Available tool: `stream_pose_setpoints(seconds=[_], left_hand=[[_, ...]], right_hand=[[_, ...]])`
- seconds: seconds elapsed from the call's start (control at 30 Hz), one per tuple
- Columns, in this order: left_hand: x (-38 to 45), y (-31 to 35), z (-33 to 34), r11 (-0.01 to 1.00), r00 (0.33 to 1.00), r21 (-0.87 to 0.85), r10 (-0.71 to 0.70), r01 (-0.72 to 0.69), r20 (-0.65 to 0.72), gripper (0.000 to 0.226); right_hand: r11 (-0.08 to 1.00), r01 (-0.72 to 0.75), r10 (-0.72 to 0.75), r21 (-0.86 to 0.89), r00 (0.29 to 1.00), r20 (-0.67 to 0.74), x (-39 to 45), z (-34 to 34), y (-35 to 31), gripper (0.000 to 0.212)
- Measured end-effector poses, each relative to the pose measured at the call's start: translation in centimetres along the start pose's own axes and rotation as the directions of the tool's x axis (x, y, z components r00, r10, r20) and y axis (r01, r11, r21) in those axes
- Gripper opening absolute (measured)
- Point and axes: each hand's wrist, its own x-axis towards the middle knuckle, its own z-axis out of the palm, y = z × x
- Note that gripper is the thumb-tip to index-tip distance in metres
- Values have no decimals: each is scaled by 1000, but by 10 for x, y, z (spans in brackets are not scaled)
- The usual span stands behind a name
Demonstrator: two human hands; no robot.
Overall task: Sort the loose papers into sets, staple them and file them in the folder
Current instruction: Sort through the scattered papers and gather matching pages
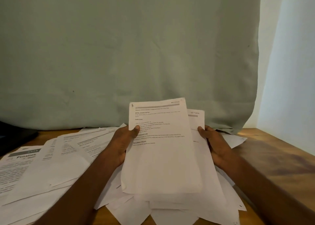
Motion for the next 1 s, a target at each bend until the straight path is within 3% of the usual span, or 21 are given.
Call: stream_pose_setpoints(seconds=[0.13, 0.23, 0.33, 0.47, 0.57, 0.63, 0.7, 0.8, 0.87, 1.0], left_hand=[[-2, -3, 5, 998, 997, 69, -2, -3, 72, 28], [-5, -7, 11, 995, 1000, 100, 4, -6, 26, 37], [-8, -10, 12, 996, 998, 69, 52, -50, -27, 33], [-12, -10, 12, 994, 995, -107, -17, 28, 98, 29], [-14, -8, 11, 980, 937, -116, -115, 161, 331, 35], [-14, -8, 12, 989, 905, -25, -120, 143, 409, 37], [-15, -9, 17, 998, 937, 48, -45, 30, 346, 36], [-10, -11, 22, 994, 978, -1, 105, -107, 179, 34], [-7, -10, 19, 992, 975, -19, 129, -128, 179, 33], [-6, -7, 8, 990, 963, 131, 8, -45, 269, 23]], right_hand=[[999, -40, 38, 20, 993, 110, -4, 6, 3, 37], [989, -136, 115, 61, 956, 270, -9, 13, 3, 54], [990, -138, 132, -3, 938, 320, -9, 14, 5, 60], [985, -92, 131, -144, 950, 285, -11, 12, 11, 48], [988, 115, -106, -100, 990, 91, -8, 16, 12, 37], [976, 211, -212, -48, 977, -7, -5, 15, 7, 38], [979, 204, -203, -17, 979, 34, -5, 10, 0, 46], [976, 141, -107, -163, 974, 198, -11, 9, 1, 49], [971, 158, -129, -177, 978, 161, -10, 13, 4, 55], [973, 216, -215, -81, 976, 17, -6, 11, 0, 54]])
